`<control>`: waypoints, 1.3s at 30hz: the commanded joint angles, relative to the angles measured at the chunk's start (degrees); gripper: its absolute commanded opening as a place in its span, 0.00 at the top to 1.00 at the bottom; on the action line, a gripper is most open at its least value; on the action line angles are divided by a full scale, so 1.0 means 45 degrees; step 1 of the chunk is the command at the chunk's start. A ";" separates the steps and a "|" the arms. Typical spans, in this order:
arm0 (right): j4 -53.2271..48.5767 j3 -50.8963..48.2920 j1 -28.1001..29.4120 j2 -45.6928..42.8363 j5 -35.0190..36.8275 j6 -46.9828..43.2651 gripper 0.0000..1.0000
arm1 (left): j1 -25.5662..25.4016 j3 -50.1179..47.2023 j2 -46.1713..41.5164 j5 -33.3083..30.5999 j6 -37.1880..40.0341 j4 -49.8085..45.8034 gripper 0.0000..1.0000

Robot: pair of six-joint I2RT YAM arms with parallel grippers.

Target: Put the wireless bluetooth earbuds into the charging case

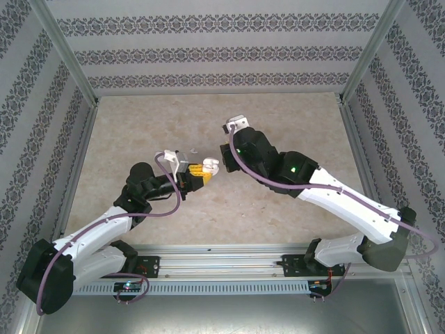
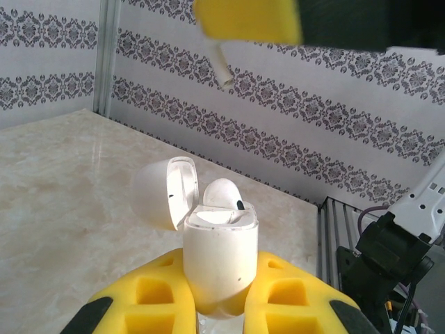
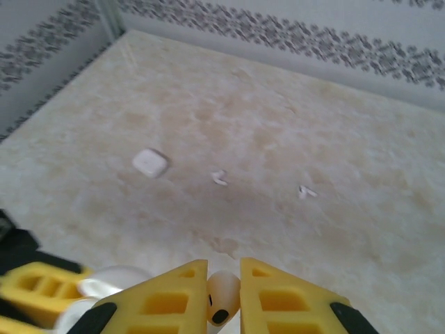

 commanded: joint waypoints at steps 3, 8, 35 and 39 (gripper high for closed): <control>0.0820 0.0434 0.0488 0.0027 -0.0010 -0.0567 0.86 | 0.0044 0.0307 -0.0143 0.0010 -0.0649 0.0959 1.00; 0.1589 -0.0049 0.0728 -0.0053 -0.0659 -0.0463 0.86 | 0.0047 0.0239 -0.0233 -0.0147 -0.0890 0.1161 1.00; 0.2479 -0.1071 0.0827 0.0442 -0.1274 -0.0454 0.85 | 0.0047 0.0703 -0.0228 -0.0765 -0.2292 0.0851 1.00; 0.2517 -0.1052 0.0826 0.0399 -0.1216 -0.0444 0.85 | 0.0047 0.0637 -0.0279 -0.0762 -0.2389 0.0863 1.00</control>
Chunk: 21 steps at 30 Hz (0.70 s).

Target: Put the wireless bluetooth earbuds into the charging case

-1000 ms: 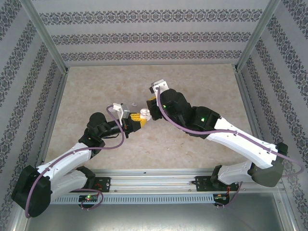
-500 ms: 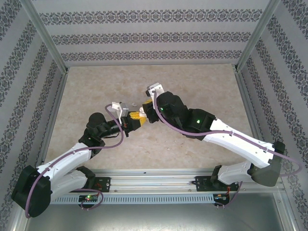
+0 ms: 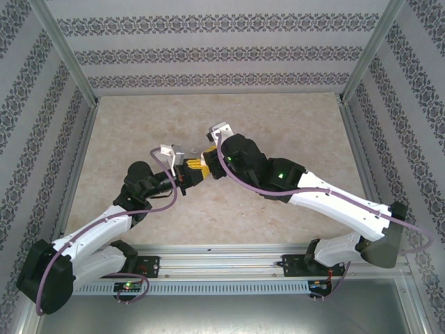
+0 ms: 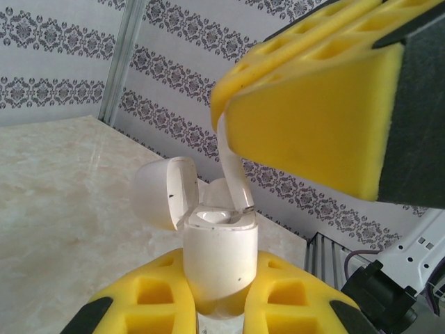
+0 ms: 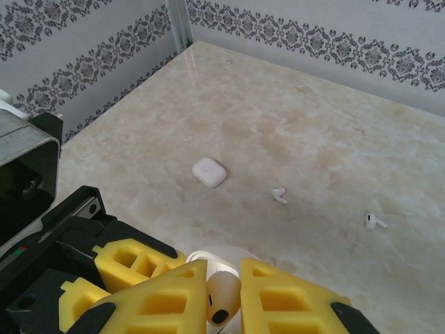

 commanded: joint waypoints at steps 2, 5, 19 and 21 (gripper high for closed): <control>0.0206 -0.0105 0.0140 0.0039 -0.0016 -0.0089 0.86 | 0.0031 0.0307 -0.0301 -0.0039 -0.0343 0.0446 1.00; 0.0149 -0.0124 0.0140 0.0078 -0.0053 -0.0099 0.85 | 0.0040 0.0338 -0.0311 -0.0058 -0.0387 0.0467 1.00; -0.0259 -0.0320 0.0158 0.0060 -0.0347 -0.0024 0.85 | 0.0042 0.0355 -0.0330 -0.0231 -0.0458 0.0428 1.00; -0.0393 -0.0305 0.0180 0.0001 -0.0383 0.0018 0.85 | 0.0040 0.0336 -0.0315 -0.0291 -0.0436 0.0433 1.00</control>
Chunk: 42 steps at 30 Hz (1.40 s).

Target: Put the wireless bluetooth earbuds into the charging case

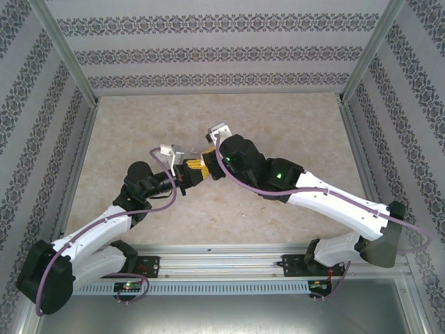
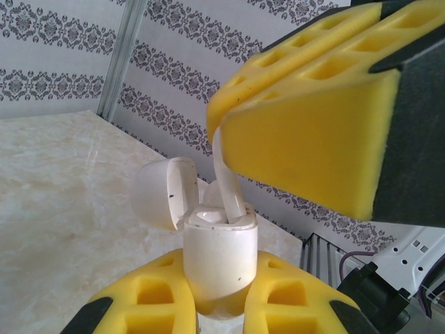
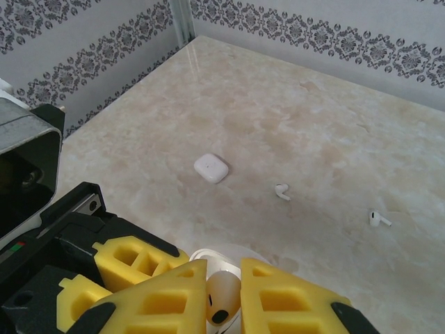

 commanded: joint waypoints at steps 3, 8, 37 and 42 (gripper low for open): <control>-0.0576 -0.0236 0.0236 -0.0185 -0.0280 0.0033 0.85 | 0.0056 0.0362 -0.0203 -0.0321 -0.0167 0.0579 1.00; -0.0908 -0.0123 0.0295 -0.0210 -0.0511 0.0092 0.86 | 0.0047 0.0381 -0.0062 -0.0319 -0.0198 0.0647 1.00; -0.3680 0.2473 0.0239 0.0770 -0.1085 0.2253 0.62 | 0.0036 0.0138 -0.0188 -0.0419 -0.0418 0.0834 1.00; -0.3679 0.2809 0.0070 0.0337 -0.1394 0.2835 0.53 | 0.0047 0.0062 -0.0233 -0.0420 -0.0402 0.0813 1.00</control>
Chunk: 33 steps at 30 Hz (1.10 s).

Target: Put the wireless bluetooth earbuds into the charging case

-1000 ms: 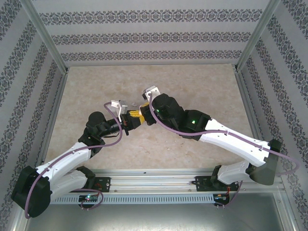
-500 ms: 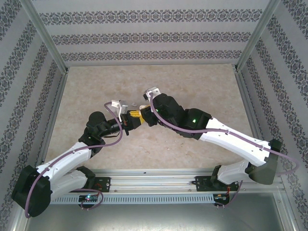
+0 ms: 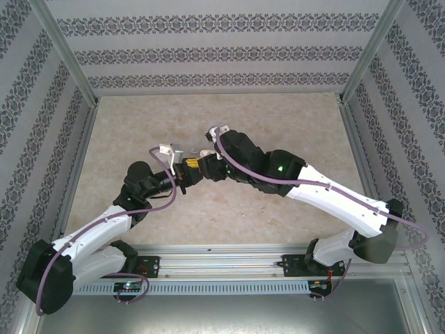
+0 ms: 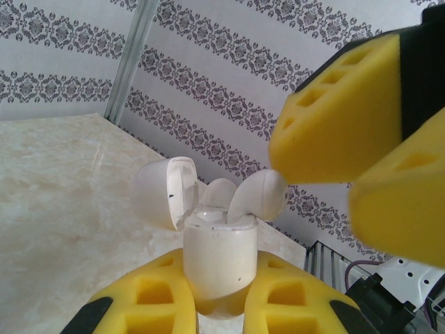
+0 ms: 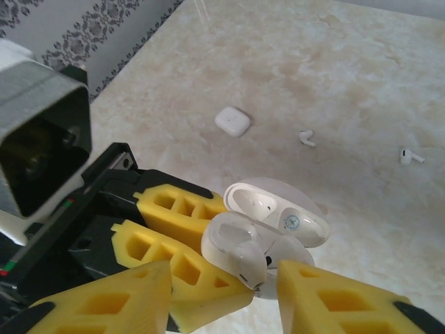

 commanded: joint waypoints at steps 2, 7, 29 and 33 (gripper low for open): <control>-0.0159 0.0400 -0.0203 -0.0617 -0.0513 0.0779 0.52 | 0.0036 0.0051 -0.0267 -0.0060 -0.0158 0.0731 1.00; 0.0250 -0.0213 -0.0758 -0.1400 -0.1204 0.1628 0.54 | 0.0047 0.0009 -0.0263 0.0015 -0.0199 0.0848 1.00; 0.1031 -0.1655 -0.1830 -0.1558 -0.3240 0.2279 0.74 | 0.0043 0.0142 0.0417 0.1102 -0.0688 0.2013 1.00; 0.1091 -0.1616 -0.1849 -0.1475 -0.3443 0.2275 0.75 | 0.0040 0.0162 0.0462 0.1089 -0.0678 0.2024 1.00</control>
